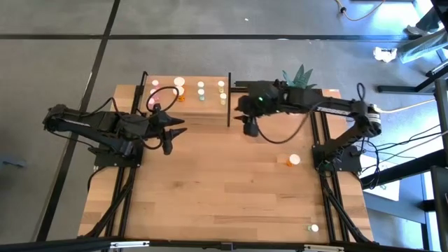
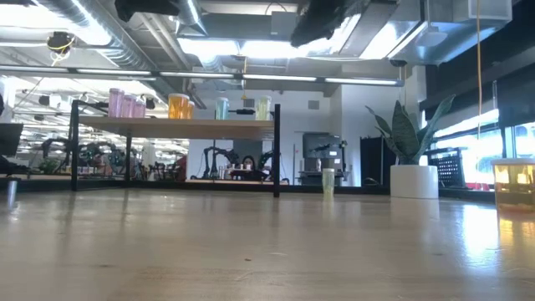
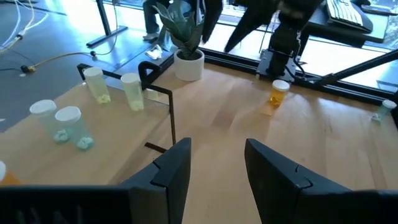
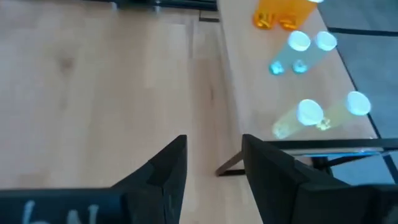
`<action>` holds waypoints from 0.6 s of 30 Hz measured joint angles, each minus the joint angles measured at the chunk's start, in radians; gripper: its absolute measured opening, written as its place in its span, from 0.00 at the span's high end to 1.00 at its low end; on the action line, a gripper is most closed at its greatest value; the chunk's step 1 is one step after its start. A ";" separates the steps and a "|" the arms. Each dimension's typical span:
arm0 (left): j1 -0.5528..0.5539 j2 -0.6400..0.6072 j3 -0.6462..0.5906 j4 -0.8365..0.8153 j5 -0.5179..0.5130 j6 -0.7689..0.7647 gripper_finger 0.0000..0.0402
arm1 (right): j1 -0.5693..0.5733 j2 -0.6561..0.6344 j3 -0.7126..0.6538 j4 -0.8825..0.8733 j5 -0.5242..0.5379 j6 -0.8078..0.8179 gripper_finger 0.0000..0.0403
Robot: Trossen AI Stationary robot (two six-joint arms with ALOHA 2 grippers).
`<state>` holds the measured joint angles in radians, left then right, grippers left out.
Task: Pick and place medicine bottles onto shelf by color
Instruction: Adjust the yellow pill bottle on the shelf
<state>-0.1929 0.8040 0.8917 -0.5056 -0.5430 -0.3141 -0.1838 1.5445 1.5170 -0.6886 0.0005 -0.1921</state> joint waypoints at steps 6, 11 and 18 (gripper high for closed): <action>0.000 0.000 0.000 0.000 -0.037 0.006 0.64 | -0.048 0.108 -0.002 0.050 -0.057 -0.094 0.61; 0.000 0.000 0.000 -0.001 -0.050 0.010 0.64 | -0.090 0.185 -0.002 0.168 -0.054 -0.081 0.61; 0.012 0.000 0.000 -0.002 -0.052 0.029 0.64 | -0.132 0.239 -0.002 0.193 -0.054 -0.081 0.61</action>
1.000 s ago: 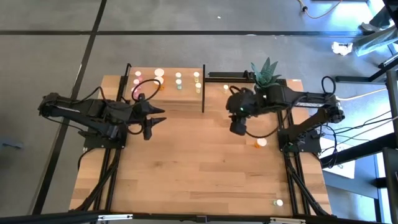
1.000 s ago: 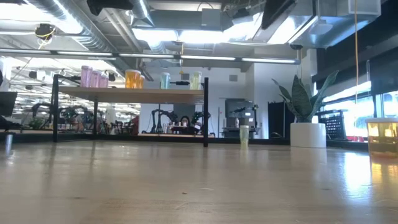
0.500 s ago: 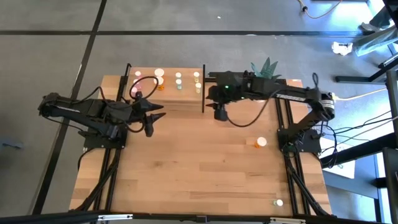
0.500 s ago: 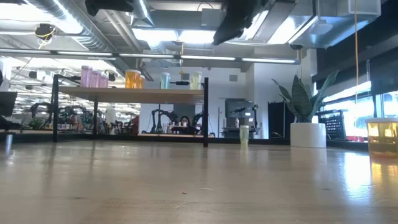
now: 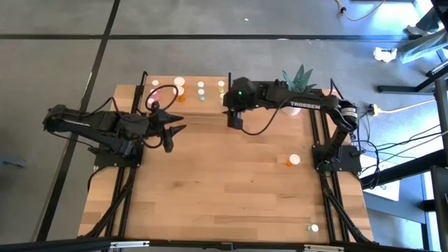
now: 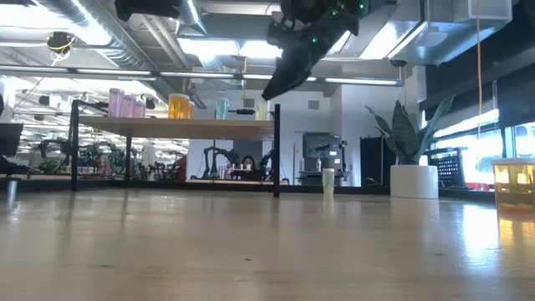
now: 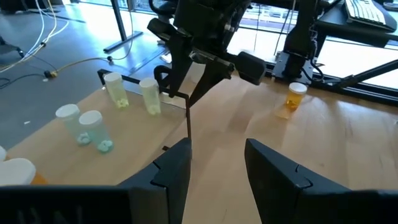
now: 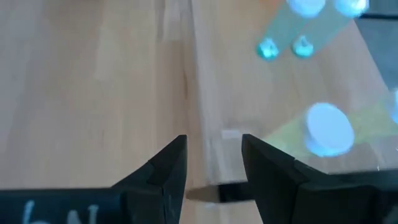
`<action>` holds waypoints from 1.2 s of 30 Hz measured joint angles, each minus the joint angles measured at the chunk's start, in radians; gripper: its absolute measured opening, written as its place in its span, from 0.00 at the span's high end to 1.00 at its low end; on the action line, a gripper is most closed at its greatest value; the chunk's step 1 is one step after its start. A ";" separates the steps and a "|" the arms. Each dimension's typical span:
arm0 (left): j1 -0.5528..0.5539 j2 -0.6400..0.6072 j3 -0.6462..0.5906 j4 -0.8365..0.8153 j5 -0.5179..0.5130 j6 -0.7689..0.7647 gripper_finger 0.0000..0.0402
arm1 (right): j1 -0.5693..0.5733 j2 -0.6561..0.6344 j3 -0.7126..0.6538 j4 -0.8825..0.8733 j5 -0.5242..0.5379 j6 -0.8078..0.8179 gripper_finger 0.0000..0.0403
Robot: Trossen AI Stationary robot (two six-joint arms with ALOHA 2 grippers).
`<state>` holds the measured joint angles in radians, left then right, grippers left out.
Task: Pick and place medicine bottles onto shelf by color
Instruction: Adjust the yellow pill bottle on the shelf
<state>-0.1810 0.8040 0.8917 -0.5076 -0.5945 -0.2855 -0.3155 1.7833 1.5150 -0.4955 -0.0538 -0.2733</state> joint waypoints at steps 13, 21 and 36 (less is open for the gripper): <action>0.059 0.000 0.000 0.000 -0.001 -0.054 0.64 | -0.030 0.004 0.000 -0.004 0.008 -0.051 0.61; 0.079 0.000 0.000 0.000 0.000 -0.056 0.64 | -0.034 0.004 0.000 -0.004 0.009 -0.076 0.61; 0.079 0.000 0.000 0.000 0.000 -0.056 0.64 | -0.077 0.004 0.000 -0.004 -0.052 -0.076 0.61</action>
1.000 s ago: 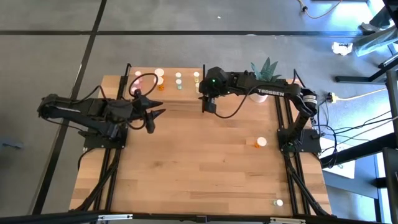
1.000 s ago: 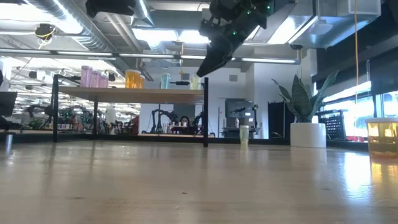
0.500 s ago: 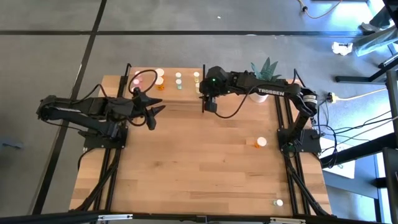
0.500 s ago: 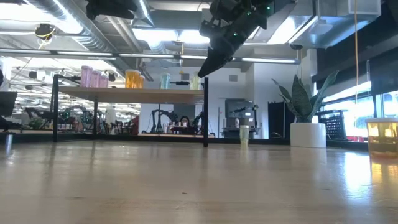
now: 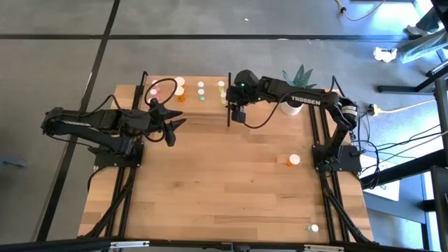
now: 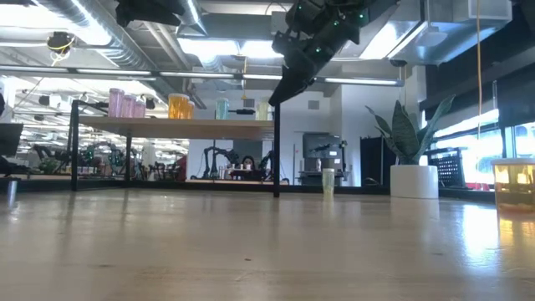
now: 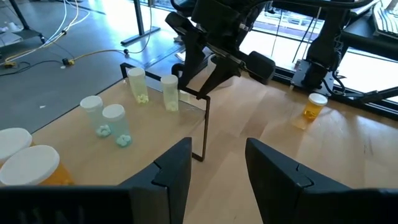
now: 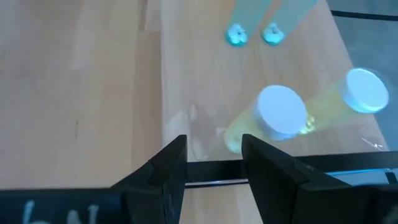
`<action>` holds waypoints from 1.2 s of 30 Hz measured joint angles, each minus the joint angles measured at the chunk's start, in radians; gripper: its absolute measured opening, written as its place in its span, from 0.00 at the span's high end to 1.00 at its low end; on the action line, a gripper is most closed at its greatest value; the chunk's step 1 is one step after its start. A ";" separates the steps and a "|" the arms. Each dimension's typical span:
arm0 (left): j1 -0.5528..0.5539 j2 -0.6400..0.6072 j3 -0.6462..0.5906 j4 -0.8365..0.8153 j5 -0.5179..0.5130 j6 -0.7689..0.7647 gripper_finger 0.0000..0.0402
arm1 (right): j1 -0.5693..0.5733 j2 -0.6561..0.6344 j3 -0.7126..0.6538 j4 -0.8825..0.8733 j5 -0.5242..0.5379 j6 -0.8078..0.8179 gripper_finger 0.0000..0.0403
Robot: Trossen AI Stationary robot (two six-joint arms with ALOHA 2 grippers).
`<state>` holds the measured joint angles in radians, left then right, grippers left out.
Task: Pick and place medicine bottles onto shelf by color
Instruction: Adjust the yellow pill bottle on the shelf, then put the yellow pill bottle on the shelf aligned with the other yellow pill bottles
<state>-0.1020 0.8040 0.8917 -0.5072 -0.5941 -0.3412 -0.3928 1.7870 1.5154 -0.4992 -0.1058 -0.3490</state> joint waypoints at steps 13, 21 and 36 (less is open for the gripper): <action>0.000 0.000 0.000 0.000 0.001 0.000 0.64 | -0.006 0.035 0.003 0.032 -0.004 -0.014 0.61; -0.001 0.000 0.000 0.000 0.001 -0.017 0.64 | -0.007 0.037 0.003 0.033 -0.004 -0.046 0.61; 0.000 0.000 0.000 0.000 0.000 -0.016 0.64 | -0.025 -0.087 0.000 -0.040 0.002 -0.028 0.61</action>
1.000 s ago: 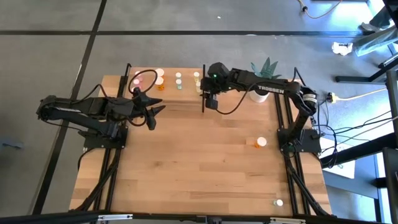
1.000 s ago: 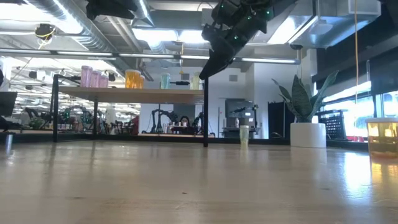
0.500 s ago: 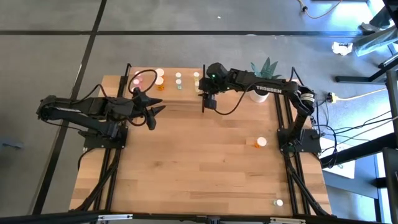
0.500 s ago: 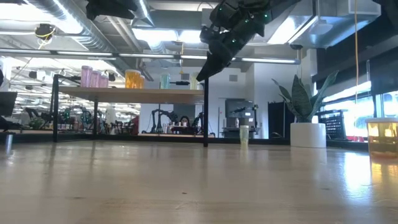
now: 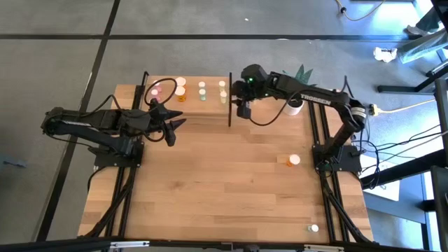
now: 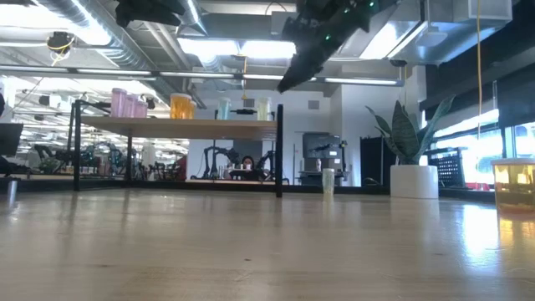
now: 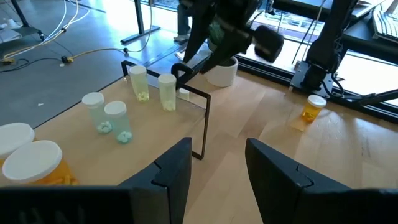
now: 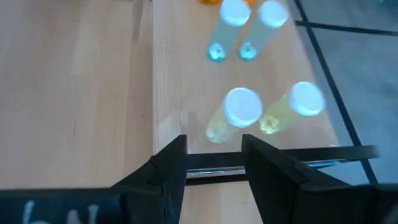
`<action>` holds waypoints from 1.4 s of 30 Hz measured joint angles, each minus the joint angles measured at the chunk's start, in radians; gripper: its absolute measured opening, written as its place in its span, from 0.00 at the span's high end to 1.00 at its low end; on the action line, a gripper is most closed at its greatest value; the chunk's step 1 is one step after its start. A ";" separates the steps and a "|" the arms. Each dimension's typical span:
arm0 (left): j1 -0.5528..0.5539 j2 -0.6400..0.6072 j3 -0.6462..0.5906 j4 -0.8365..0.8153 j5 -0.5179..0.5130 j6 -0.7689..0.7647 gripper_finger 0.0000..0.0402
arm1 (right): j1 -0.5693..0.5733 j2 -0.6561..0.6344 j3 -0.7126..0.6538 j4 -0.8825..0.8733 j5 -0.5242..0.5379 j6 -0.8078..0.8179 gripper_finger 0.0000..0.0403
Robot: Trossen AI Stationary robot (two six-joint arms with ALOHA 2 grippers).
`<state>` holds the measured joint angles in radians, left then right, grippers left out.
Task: Pick and place medicine bottles onto shelf by color
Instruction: Put the yellow pill bottle on the shelf aligned with the other yellow pill bottles
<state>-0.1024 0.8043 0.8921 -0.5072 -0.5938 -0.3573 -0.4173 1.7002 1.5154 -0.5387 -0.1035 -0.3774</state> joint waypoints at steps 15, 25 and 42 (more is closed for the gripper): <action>0.000 0.000 0.000 0.000 0.000 0.000 0.64 | -0.169 -0.050 0.000 -0.169 0.063 0.315 0.61; 0.000 0.000 0.000 0.000 0.000 0.000 0.64 | -0.257 0.064 0.000 -0.270 -0.124 0.393 0.61; 0.000 0.000 0.000 0.000 0.000 0.000 0.64 | -0.257 0.132 0.002 -0.340 -0.035 0.488 0.61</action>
<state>-0.1024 0.8043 0.8921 -0.5072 -0.5938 -0.3569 -0.6743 1.8319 1.5169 -0.8790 -0.1390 0.1110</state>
